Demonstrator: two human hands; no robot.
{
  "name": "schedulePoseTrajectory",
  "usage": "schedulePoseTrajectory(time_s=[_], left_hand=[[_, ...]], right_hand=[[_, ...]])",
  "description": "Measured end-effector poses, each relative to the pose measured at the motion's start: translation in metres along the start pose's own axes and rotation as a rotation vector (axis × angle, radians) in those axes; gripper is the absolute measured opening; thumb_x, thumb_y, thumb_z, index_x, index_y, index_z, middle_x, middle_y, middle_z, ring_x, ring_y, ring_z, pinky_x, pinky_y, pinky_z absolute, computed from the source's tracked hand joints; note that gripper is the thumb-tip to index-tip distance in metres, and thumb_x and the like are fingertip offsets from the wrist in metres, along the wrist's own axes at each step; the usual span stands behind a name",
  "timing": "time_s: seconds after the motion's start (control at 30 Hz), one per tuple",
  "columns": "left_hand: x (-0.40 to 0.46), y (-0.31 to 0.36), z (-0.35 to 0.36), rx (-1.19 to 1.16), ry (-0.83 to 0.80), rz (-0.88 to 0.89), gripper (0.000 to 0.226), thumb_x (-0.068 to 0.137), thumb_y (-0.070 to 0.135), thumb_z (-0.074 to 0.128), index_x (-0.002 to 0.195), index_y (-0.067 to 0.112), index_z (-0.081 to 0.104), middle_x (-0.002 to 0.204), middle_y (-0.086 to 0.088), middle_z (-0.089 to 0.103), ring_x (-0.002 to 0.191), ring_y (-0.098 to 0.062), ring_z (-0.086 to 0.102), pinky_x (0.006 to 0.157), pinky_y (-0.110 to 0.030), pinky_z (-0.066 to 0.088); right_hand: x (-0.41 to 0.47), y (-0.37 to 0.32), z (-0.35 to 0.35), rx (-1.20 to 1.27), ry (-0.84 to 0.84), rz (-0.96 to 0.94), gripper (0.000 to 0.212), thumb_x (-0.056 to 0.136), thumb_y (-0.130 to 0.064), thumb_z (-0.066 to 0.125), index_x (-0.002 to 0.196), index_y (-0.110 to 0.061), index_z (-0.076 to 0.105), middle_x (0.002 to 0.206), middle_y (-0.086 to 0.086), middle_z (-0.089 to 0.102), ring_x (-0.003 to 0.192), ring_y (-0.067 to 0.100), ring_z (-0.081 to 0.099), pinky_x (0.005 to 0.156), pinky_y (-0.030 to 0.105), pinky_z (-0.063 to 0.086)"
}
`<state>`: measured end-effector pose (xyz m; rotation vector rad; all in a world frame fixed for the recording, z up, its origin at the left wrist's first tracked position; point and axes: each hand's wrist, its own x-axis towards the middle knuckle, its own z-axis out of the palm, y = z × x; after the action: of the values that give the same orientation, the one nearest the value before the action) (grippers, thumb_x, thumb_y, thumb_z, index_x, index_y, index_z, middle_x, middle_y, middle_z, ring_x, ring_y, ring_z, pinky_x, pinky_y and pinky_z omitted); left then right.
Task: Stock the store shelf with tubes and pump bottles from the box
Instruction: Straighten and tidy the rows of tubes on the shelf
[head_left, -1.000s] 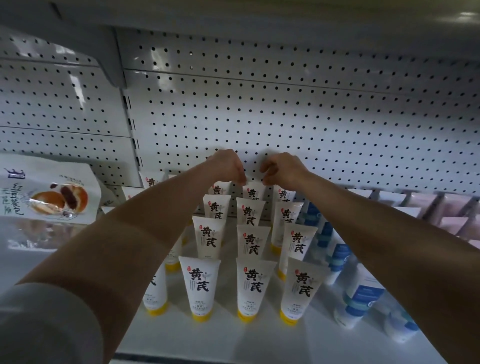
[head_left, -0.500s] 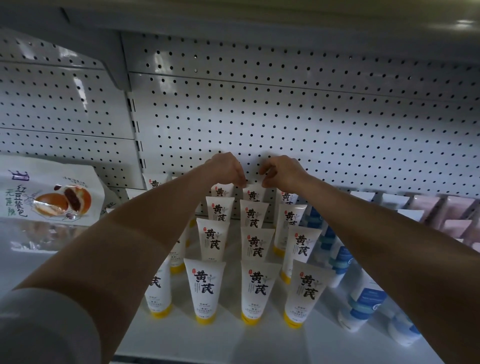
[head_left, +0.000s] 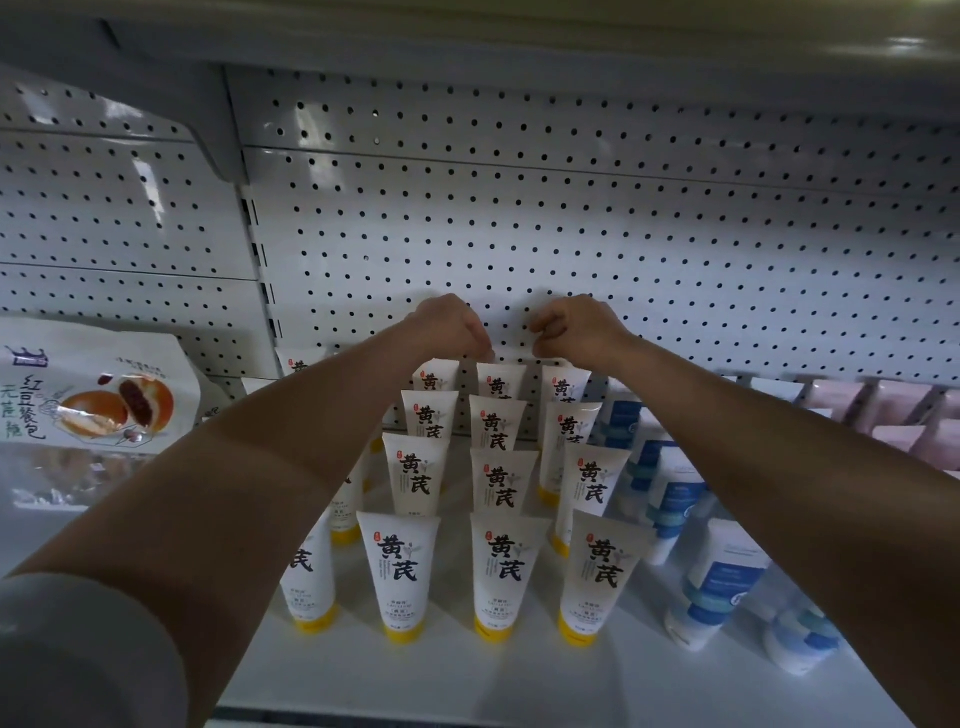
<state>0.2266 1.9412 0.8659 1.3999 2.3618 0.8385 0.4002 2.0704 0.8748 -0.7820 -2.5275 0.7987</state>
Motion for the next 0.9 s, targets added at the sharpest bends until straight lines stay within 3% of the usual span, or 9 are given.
schedulePoseTrajectory(time_s=[0.07,0.17,0.27,0.47,0.67,0.9], left_hand=[[0.002,0.007,0.000,-0.019,0.039,0.018,0.013,0.069,0.035,0.087,0.078,0.030,0.079,0.098,0.010,0.073,0.085,-0.012,0.064,0.068,-0.023,0.050],[0.003,0.022,0.006,-0.038,0.046,0.052,0.013,0.070,0.034,0.087,0.080,0.030,0.079,0.101,0.008,0.073,0.095,-0.015,0.066,0.081,-0.033,0.058],[0.007,0.036,0.016,-0.018,0.020,0.068,0.013,0.070,0.034,0.087,0.080,0.030,0.080,0.103,0.006,0.073,0.097,-0.015,0.065,0.088,-0.035,0.056],[0.011,0.052,0.035,0.078,-0.074,0.057,0.017,0.069,0.032,0.087,0.084,0.030,0.081,0.099,0.007,0.074,0.101,-0.016,0.065,0.094,-0.037,0.054],[0.012,0.060,0.040,0.145,-0.088,0.041,0.016,0.069,0.030,0.087,0.063,0.038,0.074,0.093,0.011,0.073,0.100,-0.015,0.063,0.093,-0.037,0.054],[0.009,0.065,0.043,0.199,-0.029,-0.022,0.010,0.071,0.035,0.086,0.071,0.034,0.076,0.099,0.008,0.072,0.099,-0.016,0.062,0.090,-0.034,0.052]], right_hand=[[-0.002,0.004,-0.013,0.010,0.012,0.020,0.031,0.079,-0.009,0.083,0.107,-0.017,0.071,0.094,-0.001,0.075,0.097,0.013,0.069,0.080,0.022,0.051],[-0.006,0.013,-0.027,0.013,0.025,0.042,0.028,0.078,-0.008,0.083,0.102,-0.019,0.071,0.094,0.000,0.075,0.099,0.015,0.069,0.095,0.029,0.051],[-0.010,0.023,-0.031,-0.001,0.025,0.069,0.030,0.078,-0.006,0.081,0.103,-0.019,0.072,0.095,0.002,0.076,0.098,0.017,0.069,0.085,0.028,0.052],[-0.013,0.033,-0.031,-0.152,-0.052,0.058,0.030,0.076,-0.011,0.084,0.102,-0.021,0.072,0.100,0.001,0.073,0.101,0.020,0.066,0.097,0.037,0.053],[-0.014,0.037,-0.031,-0.228,-0.076,0.020,0.027,0.077,-0.012,0.083,0.096,-0.024,0.067,0.088,-0.007,0.068,0.094,0.017,0.066,0.087,0.031,0.052],[-0.013,0.035,-0.026,-0.265,-0.061,0.004,0.031,0.079,-0.012,0.081,0.107,-0.020,0.070,0.098,-0.001,0.069,0.097,0.017,0.063,0.089,0.029,0.050]])
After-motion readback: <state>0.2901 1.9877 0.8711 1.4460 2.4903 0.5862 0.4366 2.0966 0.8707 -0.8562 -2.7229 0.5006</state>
